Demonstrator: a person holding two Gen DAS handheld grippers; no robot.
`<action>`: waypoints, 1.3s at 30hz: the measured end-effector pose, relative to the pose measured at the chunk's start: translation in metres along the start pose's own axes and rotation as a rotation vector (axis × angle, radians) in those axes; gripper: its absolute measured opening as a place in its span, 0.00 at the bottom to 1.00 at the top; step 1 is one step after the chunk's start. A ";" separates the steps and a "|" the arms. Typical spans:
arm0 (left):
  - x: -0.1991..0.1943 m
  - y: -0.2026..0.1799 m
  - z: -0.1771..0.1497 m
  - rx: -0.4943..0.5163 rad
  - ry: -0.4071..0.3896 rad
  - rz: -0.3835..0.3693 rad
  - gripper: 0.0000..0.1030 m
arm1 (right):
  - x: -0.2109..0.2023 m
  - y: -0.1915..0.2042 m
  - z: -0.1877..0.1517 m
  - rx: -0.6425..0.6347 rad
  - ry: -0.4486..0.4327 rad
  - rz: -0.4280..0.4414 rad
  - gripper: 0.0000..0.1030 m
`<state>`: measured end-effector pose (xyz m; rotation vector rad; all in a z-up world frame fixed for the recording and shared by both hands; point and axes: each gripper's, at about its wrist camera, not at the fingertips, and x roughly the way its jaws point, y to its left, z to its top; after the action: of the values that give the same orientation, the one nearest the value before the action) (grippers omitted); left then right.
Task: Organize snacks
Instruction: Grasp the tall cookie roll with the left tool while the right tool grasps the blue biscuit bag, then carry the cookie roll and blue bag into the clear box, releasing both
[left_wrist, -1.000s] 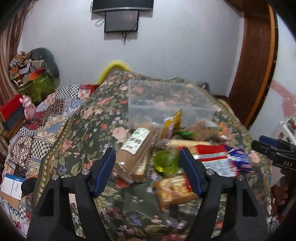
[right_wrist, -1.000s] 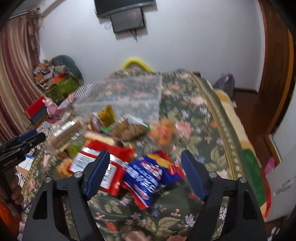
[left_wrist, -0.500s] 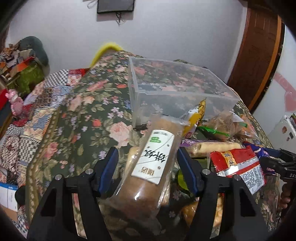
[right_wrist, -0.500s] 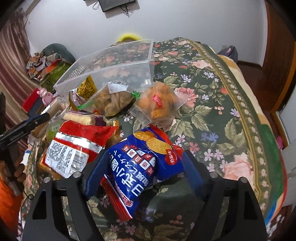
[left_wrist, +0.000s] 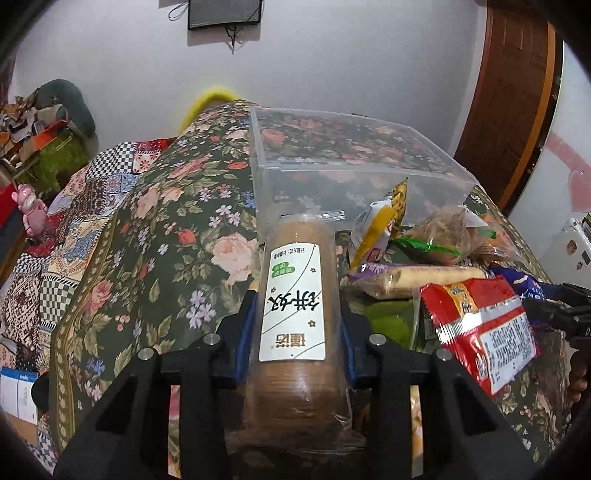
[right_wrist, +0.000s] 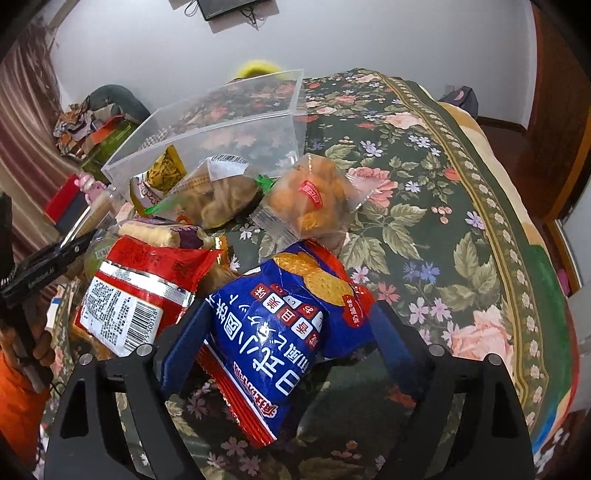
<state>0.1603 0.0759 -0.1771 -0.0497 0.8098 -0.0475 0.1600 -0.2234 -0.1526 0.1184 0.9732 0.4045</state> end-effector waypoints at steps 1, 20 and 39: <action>-0.003 0.000 -0.002 -0.006 0.000 0.003 0.37 | -0.001 -0.001 0.000 0.004 -0.001 0.004 0.79; -0.037 -0.013 -0.019 -0.018 -0.025 0.030 0.33 | 0.002 0.003 0.002 -0.024 -0.022 0.008 0.56; -0.085 -0.024 0.000 -0.022 -0.142 0.024 0.33 | -0.041 0.002 0.008 -0.090 -0.115 -0.059 0.12</action>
<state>0.1010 0.0574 -0.1138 -0.0633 0.6693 -0.0124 0.1454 -0.2365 -0.1159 0.0308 0.8421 0.3832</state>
